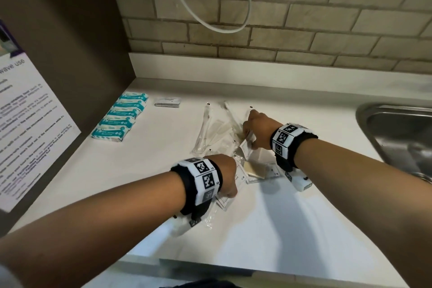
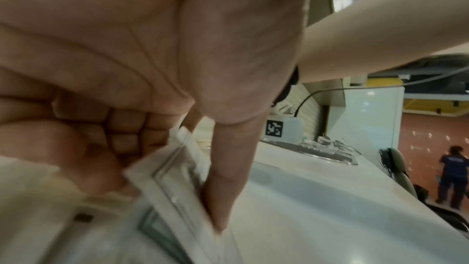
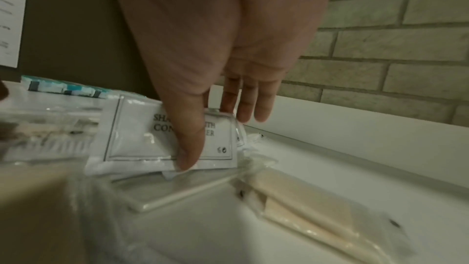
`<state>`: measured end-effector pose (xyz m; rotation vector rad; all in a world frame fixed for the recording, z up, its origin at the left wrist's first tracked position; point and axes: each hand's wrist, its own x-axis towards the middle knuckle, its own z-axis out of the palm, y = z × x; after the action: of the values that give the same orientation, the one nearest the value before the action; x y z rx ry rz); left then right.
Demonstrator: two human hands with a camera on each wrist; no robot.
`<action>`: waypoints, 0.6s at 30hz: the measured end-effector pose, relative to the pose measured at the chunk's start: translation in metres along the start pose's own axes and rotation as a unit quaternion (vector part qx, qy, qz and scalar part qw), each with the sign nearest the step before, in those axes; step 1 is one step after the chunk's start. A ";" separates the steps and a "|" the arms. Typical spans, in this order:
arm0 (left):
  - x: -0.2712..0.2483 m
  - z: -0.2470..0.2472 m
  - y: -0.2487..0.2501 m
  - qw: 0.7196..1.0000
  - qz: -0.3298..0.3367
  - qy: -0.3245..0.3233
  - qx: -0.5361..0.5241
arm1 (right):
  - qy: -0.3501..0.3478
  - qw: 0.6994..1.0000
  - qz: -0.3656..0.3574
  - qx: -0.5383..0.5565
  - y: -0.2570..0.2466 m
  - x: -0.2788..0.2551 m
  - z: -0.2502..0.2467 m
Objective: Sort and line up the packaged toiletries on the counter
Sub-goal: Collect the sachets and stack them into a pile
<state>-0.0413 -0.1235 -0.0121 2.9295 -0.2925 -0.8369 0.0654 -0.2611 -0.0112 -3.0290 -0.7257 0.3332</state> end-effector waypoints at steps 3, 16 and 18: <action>0.004 -0.001 -0.005 0.999 0.020 0.000 -0.050 | 0.035 0.998 -0.007 -0.055 0.006 -0.009 -0.008; 0.023 -0.035 -0.070 0.924 0.049 0.112 -0.363 | 0.079 0.969 0.002 0.232 -0.016 -0.026 -0.045; 0.025 -0.037 -0.074 0.918 0.060 0.085 -0.383 | 0.079 0.964 -0.011 0.254 -0.026 -0.026 -0.049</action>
<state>0.0111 -0.0552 -0.0027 2.1983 -0.0920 -0.5088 0.0416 -0.2475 0.0439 -2.5260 -0.5558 0.2299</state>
